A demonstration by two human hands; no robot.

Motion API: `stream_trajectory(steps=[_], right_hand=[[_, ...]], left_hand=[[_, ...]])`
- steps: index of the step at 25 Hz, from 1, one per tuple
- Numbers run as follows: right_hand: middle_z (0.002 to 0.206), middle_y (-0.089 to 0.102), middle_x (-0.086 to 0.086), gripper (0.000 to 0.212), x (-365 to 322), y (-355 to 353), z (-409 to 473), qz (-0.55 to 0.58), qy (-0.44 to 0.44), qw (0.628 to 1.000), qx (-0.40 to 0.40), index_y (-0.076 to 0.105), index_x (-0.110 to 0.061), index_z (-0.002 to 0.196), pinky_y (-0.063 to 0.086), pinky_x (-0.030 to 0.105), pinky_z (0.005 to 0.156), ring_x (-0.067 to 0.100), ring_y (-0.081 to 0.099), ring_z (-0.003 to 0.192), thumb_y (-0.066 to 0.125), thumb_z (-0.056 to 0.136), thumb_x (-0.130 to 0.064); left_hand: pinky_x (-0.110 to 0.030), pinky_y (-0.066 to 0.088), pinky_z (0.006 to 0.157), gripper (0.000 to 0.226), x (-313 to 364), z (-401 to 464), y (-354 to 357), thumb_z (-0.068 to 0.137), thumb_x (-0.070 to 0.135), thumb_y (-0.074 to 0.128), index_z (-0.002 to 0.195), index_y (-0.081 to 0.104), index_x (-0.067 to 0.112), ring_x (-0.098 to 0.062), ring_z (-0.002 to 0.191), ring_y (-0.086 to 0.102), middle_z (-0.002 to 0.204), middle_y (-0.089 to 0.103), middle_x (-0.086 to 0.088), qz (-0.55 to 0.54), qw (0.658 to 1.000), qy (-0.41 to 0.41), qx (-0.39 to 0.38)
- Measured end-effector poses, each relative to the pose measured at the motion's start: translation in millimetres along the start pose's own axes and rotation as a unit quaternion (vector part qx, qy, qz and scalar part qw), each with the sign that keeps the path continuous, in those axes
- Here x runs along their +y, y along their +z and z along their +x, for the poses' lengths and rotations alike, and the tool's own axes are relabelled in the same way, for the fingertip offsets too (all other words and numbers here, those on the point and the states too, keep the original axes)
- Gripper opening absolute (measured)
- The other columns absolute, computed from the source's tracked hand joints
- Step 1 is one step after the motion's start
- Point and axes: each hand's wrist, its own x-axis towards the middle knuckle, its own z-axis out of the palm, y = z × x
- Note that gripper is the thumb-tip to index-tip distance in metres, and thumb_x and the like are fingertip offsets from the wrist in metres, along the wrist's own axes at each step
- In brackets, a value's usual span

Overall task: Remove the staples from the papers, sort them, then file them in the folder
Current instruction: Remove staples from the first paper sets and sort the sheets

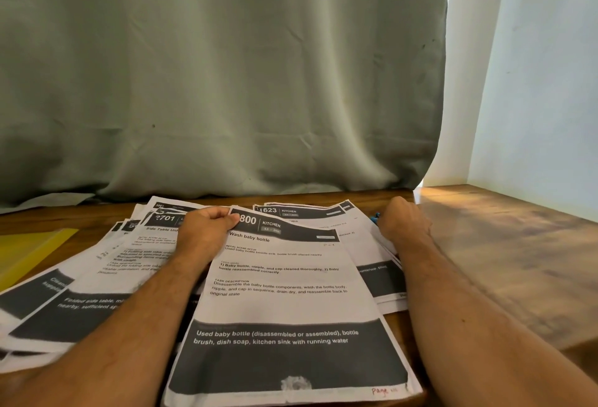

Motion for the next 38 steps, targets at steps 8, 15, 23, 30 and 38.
stream_trajectory(steps=[8,15,23,30,38], right_hand=[[0.121,0.062,-0.001,0.040,-50.0,-21.1,-25.3,0.223,-0.246,0.938,0.104,0.061,-0.024,0.131,0.038,0.037,0.103,0.017,0.043,0.118,0.067,0.092,-0.029],[0.123,0.058,0.003,0.042,-90.7,-24.8,-65.7,0.072,-0.464,0.874,0.125,0.054,-0.020,0.135,0.031,0.036,0.110,0.023,0.052,0.114,0.062,0.094,-0.021],[0.113,0.061,-0.003,0.043,-97.3,-17.4,-79.9,0.183,-0.451,0.873,0.028,0.038,-0.029,0.119,0.054,0.037,0.081,0.019,0.065,0.091,0.068,0.089,-0.030],[0.113,0.064,-0.005,0.041,-111.2,-22.9,-77.9,0.195,-0.419,0.887,0.027,0.051,-0.030,0.125,0.050,0.027,0.088,0.012,0.060,0.095,0.070,0.088,-0.024],[0.111,0.069,-0.003,0.036,-140.5,-17.4,-72.6,0.144,-0.432,0.889,0.036,0.059,-0.026,0.123,0.053,0.034,0.086,0.018,0.063,0.095,0.064,0.088,-0.022]], left_hand=[[-0.030,0.056,0.070,0.009,3.5,-3.7,0.8,0.090,0.020,0.074,0.081,0.073,0.022,-0.018,0.066,0.072,0.066,0.075,0.004,-0.014,1.000,0.005,-0.009],[-0.028,0.055,0.073,0.006,15.0,-9.4,4.6,0.092,0.019,0.071,0.094,0.076,0.018,-0.017,0.078,0.075,0.079,0.078,0.001,-0.006,0.992,0.128,-0.016],[-0.029,0.057,0.075,0.014,19.0,-8.7,6.8,0.090,0.016,0.073,0.103,0.076,0.011,-0.019,0.080,0.074,0.085,0.078,-0.003,-0.036,0.988,0.150,-0.017],[-0.027,0.058,0.070,0.007,19.8,-12.6,7.5,0.091,0.013,0.072,0.088,0.076,0.018,-0.015,0.071,0.072,0.078,0.078,-0.002,-0.073,0.988,0.130,-0.030],[-0.057,0.057,0.089,0.011,15.6,-1.1,9.7,0.087,0.003,0.073,0.092,0.071,0.012,-0.038,0.087,0.074,0.085,0.077,-0.014,-0.152,0.982,0.105,-0.036]])
